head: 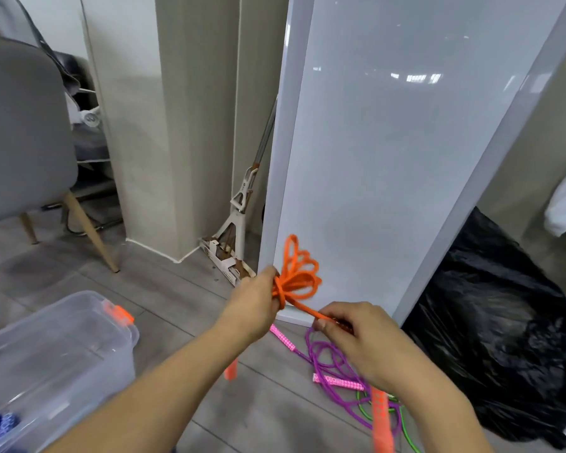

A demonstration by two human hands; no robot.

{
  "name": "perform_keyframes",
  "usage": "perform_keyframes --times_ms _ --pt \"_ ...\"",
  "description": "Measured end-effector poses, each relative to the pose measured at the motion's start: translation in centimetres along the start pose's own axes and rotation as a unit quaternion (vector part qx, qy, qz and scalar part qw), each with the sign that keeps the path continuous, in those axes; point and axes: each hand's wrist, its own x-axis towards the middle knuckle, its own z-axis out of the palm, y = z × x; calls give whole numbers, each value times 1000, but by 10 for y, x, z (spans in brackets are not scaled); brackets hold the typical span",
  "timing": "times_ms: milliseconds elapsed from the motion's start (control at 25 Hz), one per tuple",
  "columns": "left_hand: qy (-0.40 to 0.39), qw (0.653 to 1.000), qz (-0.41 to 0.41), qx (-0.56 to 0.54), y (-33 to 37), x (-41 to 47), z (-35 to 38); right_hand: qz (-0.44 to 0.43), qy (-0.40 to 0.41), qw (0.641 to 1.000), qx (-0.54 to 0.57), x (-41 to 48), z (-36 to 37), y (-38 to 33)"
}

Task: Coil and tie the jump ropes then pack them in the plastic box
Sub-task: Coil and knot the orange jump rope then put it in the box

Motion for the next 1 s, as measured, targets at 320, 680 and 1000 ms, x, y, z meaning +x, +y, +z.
perform_keyframes --times_ms 320,680,1000 --pt "-227 935 231 148 25 -20 -15 6 42 990 135 3 -25 -6" --pt "-233 899 125 -350 27 -20 -20 129 3 891 435 14 -9 48" --pt "-17 846 -59 -529 21 -3 0 181 -25 898 400 12 3 29"
